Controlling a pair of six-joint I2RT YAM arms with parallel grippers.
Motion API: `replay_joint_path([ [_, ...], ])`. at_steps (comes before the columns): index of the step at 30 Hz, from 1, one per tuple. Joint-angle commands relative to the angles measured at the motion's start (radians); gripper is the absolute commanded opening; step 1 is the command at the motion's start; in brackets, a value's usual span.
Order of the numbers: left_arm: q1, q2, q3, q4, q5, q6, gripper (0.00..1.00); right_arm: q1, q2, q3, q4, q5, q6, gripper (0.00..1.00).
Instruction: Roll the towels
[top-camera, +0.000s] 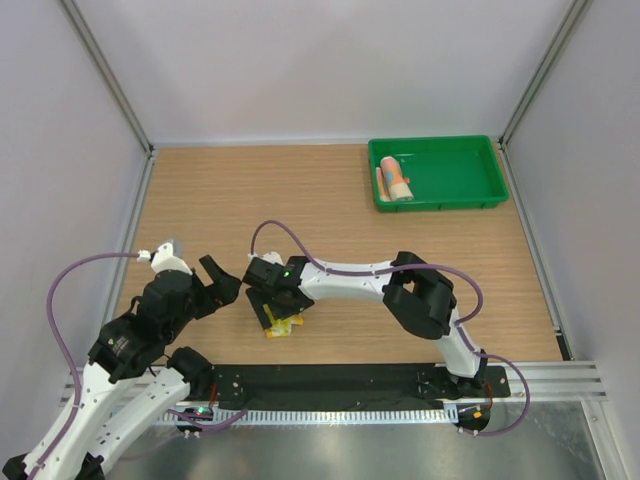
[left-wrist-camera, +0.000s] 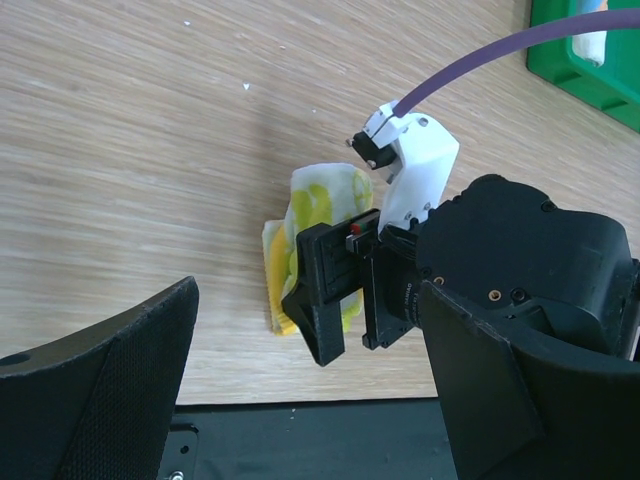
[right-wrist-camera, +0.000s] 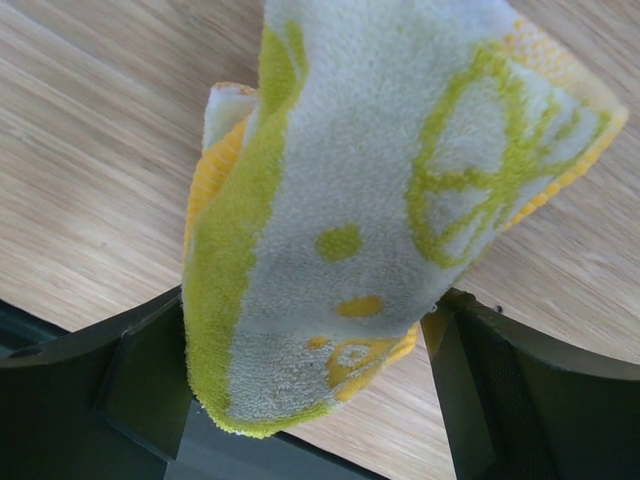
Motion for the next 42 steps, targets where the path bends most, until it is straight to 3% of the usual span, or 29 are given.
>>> replay_joint_path([
  [1, 0.0, -0.002, 0.004, 0.014, -0.014, 0.014, 0.92, 0.016, 0.049, -0.002, -0.03, 0.073, 0.035, 0.89],
  [5, 0.0, -0.001, 0.004, 0.017, -0.011, 0.017, 0.92, 0.017, 0.067, -0.029, -0.033, 0.096, 0.042, 0.58],
  [8, 0.0, -0.001, 0.005, 0.019, -0.008, 0.02, 0.92, 0.014, 0.084, -0.033, -0.034, 0.096, 0.039, 0.4],
  [11, 0.0, -0.002, 0.008, 0.02, -0.005, 0.025, 0.92, 0.013, 0.083, -0.044, -0.031, 0.11, 0.035, 0.26],
  [15, 0.0, 0.007, 0.027, 0.016, -0.009, 0.057, 0.92, -0.026, 0.022, -0.081, -0.023, 0.13, 0.025, 0.14],
  [23, 0.0, 0.042, 0.126, -0.009, -0.088, 0.184, 0.91, -0.217, -0.172, -0.101, -0.088, 0.222, -0.106, 0.01],
  [27, -0.001, 0.059, 0.093, 0.016, -0.053, 0.191, 0.92, -0.341, -0.242, -0.076, -0.112, 0.236, -0.18, 0.01],
  [34, 0.0, 0.063, 0.067, 0.056, -0.028, 0.209, 0.96, -0.567, -0.293, 0.069, -0.149, 0.222, -0.314, 0.01],
  [40, 0.0, 0.103, 0.071, 0.054, -0.013, 0.22, 0.96, -0.733, -0.235, 0.241, -0.182, 0.27, -0.444, 0.01],
  [42, 0.0, 0.105, 0.071, 0.054, -0.016, 0.218, 0.96, -0.783, -0.217, 0.257, -0.154, 0.198, -0.505, 0.01],
])
